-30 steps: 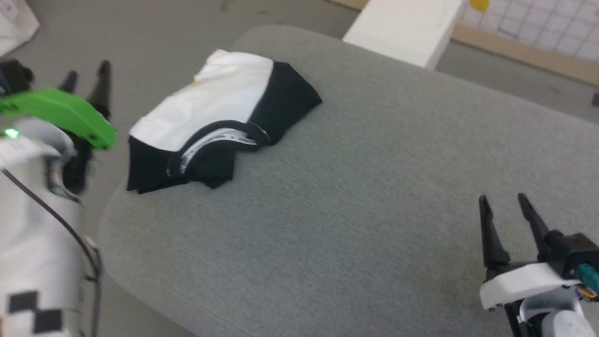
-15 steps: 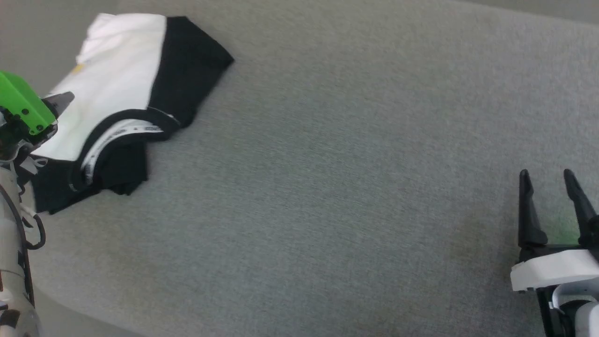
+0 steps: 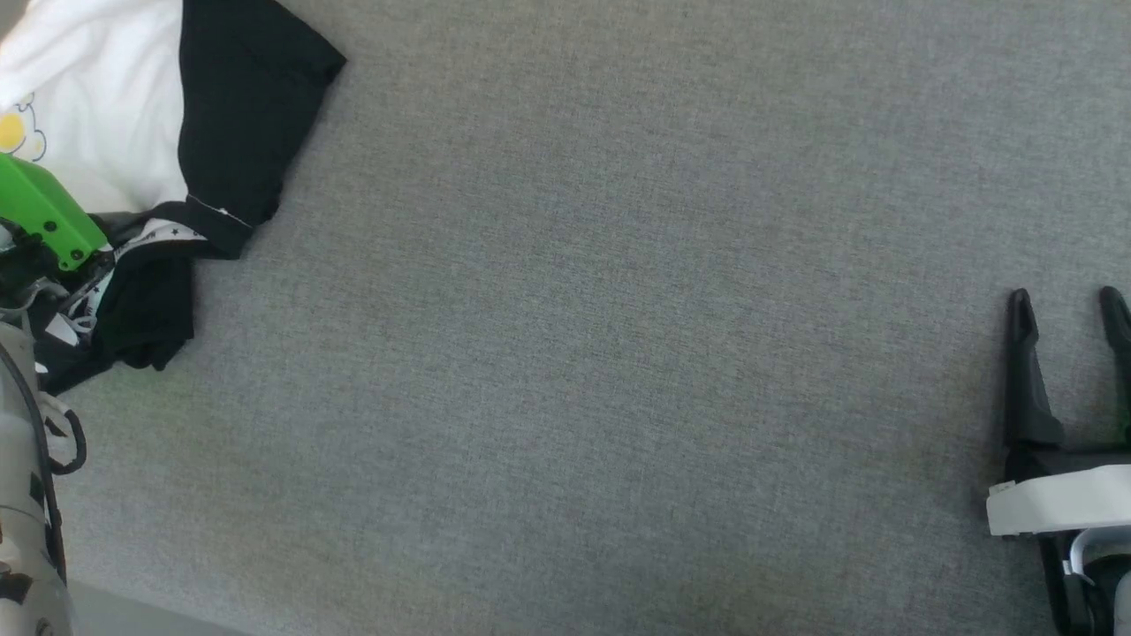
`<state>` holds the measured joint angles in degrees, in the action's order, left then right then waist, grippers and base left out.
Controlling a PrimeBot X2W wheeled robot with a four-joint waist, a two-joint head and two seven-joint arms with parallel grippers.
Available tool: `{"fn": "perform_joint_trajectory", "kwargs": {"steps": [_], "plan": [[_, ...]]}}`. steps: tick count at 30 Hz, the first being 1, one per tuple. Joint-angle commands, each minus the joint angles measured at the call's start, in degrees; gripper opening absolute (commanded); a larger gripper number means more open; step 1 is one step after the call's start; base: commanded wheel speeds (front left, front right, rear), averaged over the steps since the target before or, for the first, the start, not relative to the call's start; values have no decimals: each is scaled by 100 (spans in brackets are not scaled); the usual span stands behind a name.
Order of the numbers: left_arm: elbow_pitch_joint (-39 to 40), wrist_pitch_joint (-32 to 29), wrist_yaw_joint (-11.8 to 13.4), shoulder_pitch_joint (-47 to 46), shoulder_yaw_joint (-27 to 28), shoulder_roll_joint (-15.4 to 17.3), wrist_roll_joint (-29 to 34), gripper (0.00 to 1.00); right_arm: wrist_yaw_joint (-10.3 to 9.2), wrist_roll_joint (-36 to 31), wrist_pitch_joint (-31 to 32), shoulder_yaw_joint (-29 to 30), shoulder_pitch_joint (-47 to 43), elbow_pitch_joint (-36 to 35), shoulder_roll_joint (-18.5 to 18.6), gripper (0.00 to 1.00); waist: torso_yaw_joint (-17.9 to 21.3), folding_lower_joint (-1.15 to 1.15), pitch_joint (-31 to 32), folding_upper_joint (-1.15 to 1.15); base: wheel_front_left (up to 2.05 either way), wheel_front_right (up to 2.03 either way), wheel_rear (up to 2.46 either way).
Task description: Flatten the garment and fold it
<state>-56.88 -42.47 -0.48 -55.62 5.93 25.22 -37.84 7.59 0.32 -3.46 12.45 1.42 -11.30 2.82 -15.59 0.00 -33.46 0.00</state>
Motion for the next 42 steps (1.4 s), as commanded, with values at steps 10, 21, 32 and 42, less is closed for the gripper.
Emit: {"fn": "perform_joint_trajectory", "kwargs": {"steps": [10, 21, 32, 42], "plan": [[-156, 1714, -640, 123, -34, -139, -95, 0, -10, -20, 90, -6, 28, 258, 6, 100, -118, 0, 247, 0, 0, 0, 0], [171, 2757, -687, -686, -131, 205, -20, 0, -10, 246, -274, -157, -33, 1009, 6, 100, -283, 0, 1264, 0, 0, 0, 0], [1932, 2554, -700, -1619, -1089, 68, -306, 0, -10, 741, -818, -438, -163, 1976, 6, 100, 83, 0, 2400, 0, 0, 0, 0], [2915, 1997, -700, -2332, -1751, -773, -1127, 0, -10, 1064, -1092, -653, -214, 2559, 6, 100, 989, 0, 3072, 0, 0, 0, 0]]}}
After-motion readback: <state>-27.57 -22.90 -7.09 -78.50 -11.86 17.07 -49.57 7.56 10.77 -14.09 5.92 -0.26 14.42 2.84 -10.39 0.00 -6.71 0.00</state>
